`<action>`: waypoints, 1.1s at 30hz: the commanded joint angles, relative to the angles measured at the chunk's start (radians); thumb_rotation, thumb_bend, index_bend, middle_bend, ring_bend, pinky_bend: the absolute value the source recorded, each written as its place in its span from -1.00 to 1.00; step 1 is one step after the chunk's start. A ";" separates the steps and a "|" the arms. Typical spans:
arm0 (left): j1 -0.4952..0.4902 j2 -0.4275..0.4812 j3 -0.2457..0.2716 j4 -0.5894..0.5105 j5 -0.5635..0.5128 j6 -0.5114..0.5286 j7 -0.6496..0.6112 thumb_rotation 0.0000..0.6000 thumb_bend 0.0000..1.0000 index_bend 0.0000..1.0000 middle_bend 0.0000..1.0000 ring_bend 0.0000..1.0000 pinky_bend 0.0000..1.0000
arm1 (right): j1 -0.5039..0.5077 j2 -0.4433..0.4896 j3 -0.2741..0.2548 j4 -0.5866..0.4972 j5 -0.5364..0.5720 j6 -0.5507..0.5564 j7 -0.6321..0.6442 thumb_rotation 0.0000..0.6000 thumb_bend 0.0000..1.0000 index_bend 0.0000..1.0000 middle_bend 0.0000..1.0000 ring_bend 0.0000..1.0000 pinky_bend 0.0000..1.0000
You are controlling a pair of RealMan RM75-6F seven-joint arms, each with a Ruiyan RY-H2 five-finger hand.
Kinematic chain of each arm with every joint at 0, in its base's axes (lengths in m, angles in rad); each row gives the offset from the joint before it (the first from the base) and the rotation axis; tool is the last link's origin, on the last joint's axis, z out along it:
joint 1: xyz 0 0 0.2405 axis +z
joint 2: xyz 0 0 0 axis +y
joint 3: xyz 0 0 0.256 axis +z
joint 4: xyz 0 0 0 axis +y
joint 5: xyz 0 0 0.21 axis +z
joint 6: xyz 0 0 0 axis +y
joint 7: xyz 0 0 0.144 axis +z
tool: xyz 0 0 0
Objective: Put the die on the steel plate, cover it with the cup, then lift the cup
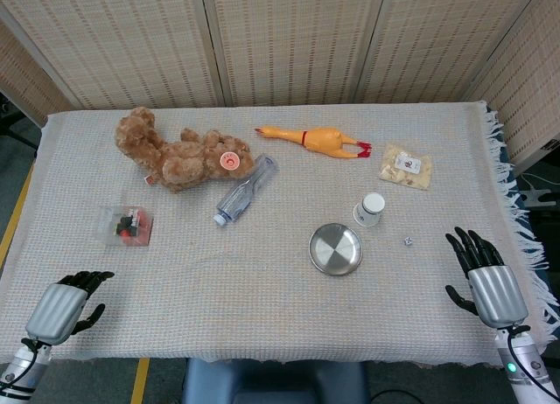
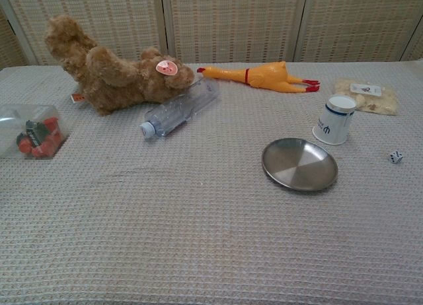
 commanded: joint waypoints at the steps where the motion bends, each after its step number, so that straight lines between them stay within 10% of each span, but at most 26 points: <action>1: -0.001 -0.001 0.000 -0.001 -0.001 -0.002 0.002 1.00 -0.28 -0.51 -0.36 -0.39 -0.10 | 0.000 0.001 0.000 -0.001 0.002 -0.002 0.001 1.00 -0.74 -1.00 -1.00 -1.00 -0.70; 14: -0.003 -0.004 0.002 0.008 0.001 -0.007 -0.001 1.00 -0.28 -0.51 -0.36 -0.39 -0.10 | 0.040 -0.018 -0.008 0.046 -0.051 -0.035 0.018 1.00 -0.74 -0.94 -0.76 -0.95 -0.55; 24: -0.003 0.002 0.004 -0.004 0.004 -0.004 0.004 1.00 -0.29 -0.51 -0.36 -0.39 -0.10 | 0.100 -0.221 0.056 0.306 -0.094 0.051 0.189 1.00 -0.74 -0.22 0.25 0.09 0.39; 33: -0.010 0.005 -0.004 -0.009 -0.035 -0.041 -0.010 1.00 -0.29 -0.51 -0.35 -0.39 -0.10 | 0.186 -0.263 0.074 0.380 -0.030 -0.119 0.087 1.00 -0.74 -0.18 0.49 0.40 0.66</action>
